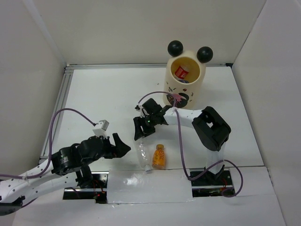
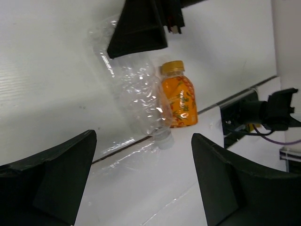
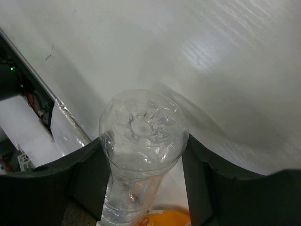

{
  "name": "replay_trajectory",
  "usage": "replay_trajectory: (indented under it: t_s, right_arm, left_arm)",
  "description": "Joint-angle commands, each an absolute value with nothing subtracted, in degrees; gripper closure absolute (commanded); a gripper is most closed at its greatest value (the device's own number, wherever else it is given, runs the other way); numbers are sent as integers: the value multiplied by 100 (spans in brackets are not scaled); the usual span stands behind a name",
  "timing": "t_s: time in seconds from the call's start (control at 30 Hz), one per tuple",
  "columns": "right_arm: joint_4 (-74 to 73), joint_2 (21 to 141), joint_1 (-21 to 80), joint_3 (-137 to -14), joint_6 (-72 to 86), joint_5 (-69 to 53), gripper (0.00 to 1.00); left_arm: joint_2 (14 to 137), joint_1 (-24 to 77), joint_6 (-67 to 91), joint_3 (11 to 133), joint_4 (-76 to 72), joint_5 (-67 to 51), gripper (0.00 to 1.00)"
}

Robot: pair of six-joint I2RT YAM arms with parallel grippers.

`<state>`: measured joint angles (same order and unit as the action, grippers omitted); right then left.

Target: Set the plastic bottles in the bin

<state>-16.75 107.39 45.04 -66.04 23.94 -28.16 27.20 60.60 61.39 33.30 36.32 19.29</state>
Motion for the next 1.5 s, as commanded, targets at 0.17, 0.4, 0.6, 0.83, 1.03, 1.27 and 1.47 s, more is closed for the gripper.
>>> replay_trajectory:
  t_s: [0.17, 0.4, 0.6, 0.83, 1.03, 1.27, 1.47]
  right_arm:
    - [-1995, 10354, 4535, -8461, 670, -3059, 93]
    - [-2065, 10029, 3580, -10176, -764, -3461, 98]
    - [-1837, 9915, 2446, -11485, -1590, -4578, 97]
    - [-1767, 9677, 1688, -11453, -2741, -4737, 100]
    - [-1407, 9352, 1170, -10855, -2945, -4728, 100]
    - [-985, 9149, 537, -10924, -2304, -5167, 100]
    - [-590, 9097, 149, -11268, -933, -6126, 100]
  left_arm:
    - [2461, 6091, 4862, 3261, 1769, 336, 7]
    - [2917, 6091, 4412, 3401, 397, -1080, 7]
    - [3831, 6091, 4411, 3401, 341, -767, 6]
    - [4657, 6091, 4597, 3077, 98, 53, 5]
    - [5263, 6091, 4667, 3023, -624, 0, 5]
    - [5449, 6091, 4667, 3128, -703, 35, 5]
    - [5686, 6091, 4553, 3234, -553, 255, 3]
